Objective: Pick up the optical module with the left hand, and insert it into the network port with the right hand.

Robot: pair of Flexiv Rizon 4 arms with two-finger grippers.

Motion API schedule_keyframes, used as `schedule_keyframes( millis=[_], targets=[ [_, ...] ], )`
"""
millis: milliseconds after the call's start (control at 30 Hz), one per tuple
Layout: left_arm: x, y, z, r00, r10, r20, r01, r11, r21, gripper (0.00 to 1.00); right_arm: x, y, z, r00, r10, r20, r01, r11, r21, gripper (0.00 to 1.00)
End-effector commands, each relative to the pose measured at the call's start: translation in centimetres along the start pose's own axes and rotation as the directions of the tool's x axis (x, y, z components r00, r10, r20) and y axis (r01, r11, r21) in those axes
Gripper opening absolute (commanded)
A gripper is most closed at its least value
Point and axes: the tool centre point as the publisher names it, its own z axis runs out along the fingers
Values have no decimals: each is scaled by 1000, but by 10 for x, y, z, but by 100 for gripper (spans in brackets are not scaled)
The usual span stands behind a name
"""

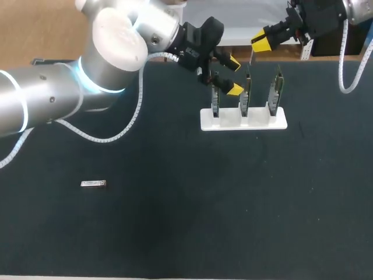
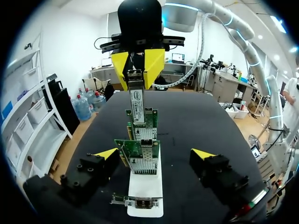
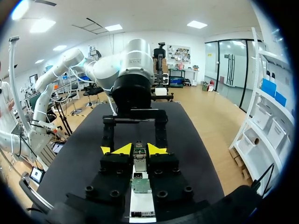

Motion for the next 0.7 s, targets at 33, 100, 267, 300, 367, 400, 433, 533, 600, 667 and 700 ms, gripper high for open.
schedule_keyframes(
  millis=[33, 100, 267, 300, 367, 400, 433, 533, 600, 667, 700],
  targets=[
    [2, -4, -1, 1000, -6, -6, 6, 1000, -4, 100, 1, 2, 0, 1000, 2, 0, -2, 1000, 4, 0],
    [3, -4, 0, 1000, -10, -8, 10, 1000, -2, 100, 1, 3, 0, 1000, 3, 0, -3, 1000, 5, 0],
    [6, -4, 3, 1000, -13, -19, 13, 1000, -2, 100, 2, 4, 0, 1000, 4, -2, -4, 1000, 6, 0],
    [6, -3, 3, 1000, -14, -20, 14, 1000, -3, 100, 2, 4, -1, 1000, 4, -2, -4, 1000, 6, 0],
    [6, -3, 5, 999, 0, -34, -1, 1000, -10, 100, 2, 4, -1, 1000, 5, -3, -5, 1000, 6, 0],
    [6, -3, 6, 999, 7, -42, -8, 1000, -11, 100, 2, 4, -1, 1000, 5, -3, -4, 1000, 6, 0],
    [5, -3, 7, 999, 6, -40, -7, 1000, -8, 100, 2, 4, -1, 1000, 4, -3, -4, 1000, 6, 0],
    [4, -2, 9, 999, 6, -41, -6, 1000, 4, 100, 2, 5, -1, 1000, 4, -2, -4, 1000, 6, 0],
    [4, -2, 11, 999, 13, -50, -12, 1000, 10, 100, 3, 5, -2, 1000, 5, -2, -5, 1000, 6, 0],
    [4, -2, 12, 998, 17, -56, -17, 1000, 13, 100, 3, 5, -2, 1000, 5, -1, -5, 1000, 6, 0],
    [4, -2, 13, 998, 16, -62, -15, 1000, 13, 100, 3, 5, -2, 1000, 4, -2, -4, 1000, 7, 0]
  ],
)
